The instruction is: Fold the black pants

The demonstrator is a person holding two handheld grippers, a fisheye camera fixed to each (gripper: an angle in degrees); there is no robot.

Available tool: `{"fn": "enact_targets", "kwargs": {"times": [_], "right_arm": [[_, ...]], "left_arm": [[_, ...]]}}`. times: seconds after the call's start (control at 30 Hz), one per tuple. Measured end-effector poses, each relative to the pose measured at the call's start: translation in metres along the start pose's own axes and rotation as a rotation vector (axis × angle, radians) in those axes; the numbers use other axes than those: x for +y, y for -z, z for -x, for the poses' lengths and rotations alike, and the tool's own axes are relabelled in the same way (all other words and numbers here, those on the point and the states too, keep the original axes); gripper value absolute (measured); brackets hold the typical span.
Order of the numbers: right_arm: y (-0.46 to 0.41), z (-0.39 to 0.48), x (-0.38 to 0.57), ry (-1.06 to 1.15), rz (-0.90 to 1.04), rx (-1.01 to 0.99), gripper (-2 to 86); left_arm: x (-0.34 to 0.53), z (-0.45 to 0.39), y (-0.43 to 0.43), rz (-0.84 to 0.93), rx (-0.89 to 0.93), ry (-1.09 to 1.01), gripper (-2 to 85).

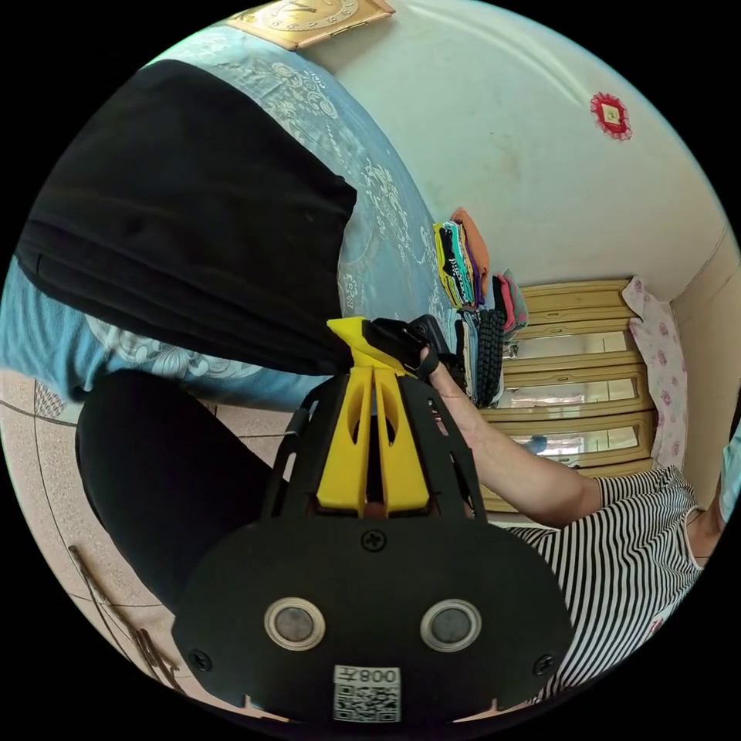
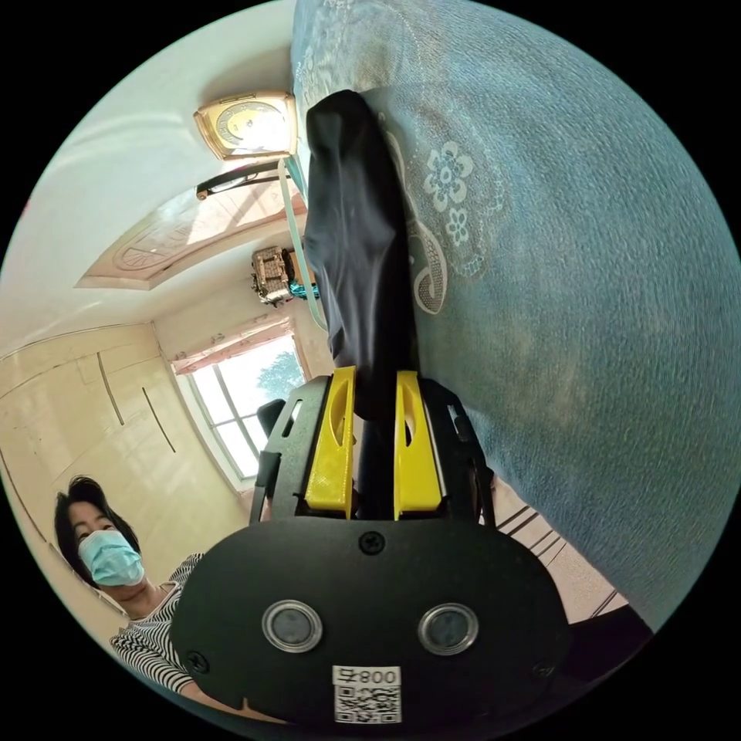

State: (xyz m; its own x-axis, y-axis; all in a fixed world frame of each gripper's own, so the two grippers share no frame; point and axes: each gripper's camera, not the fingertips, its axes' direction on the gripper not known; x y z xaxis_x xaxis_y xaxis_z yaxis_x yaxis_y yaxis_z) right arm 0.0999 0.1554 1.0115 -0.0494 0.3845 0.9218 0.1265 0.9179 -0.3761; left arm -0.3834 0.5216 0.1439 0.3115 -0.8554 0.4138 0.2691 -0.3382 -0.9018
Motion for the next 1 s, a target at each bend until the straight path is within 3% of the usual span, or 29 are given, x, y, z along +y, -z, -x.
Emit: {"fn": "enact_targets", "kwargs": {"times": [0.3,1.0], "right_arm": [[0.004,-0.010,0.005,-0.008,-0.020,-0.014,8.0],[-0.040,0.004,0.003,-0.020,-0.025,-0.067,7.0]], "left_arm": [[-0.008,0.022,0.000,0.040,-0.158,0.018,5.9],[0.008,0.103,0.085,-0.041,-0.021,-0.001,2.5]]}}
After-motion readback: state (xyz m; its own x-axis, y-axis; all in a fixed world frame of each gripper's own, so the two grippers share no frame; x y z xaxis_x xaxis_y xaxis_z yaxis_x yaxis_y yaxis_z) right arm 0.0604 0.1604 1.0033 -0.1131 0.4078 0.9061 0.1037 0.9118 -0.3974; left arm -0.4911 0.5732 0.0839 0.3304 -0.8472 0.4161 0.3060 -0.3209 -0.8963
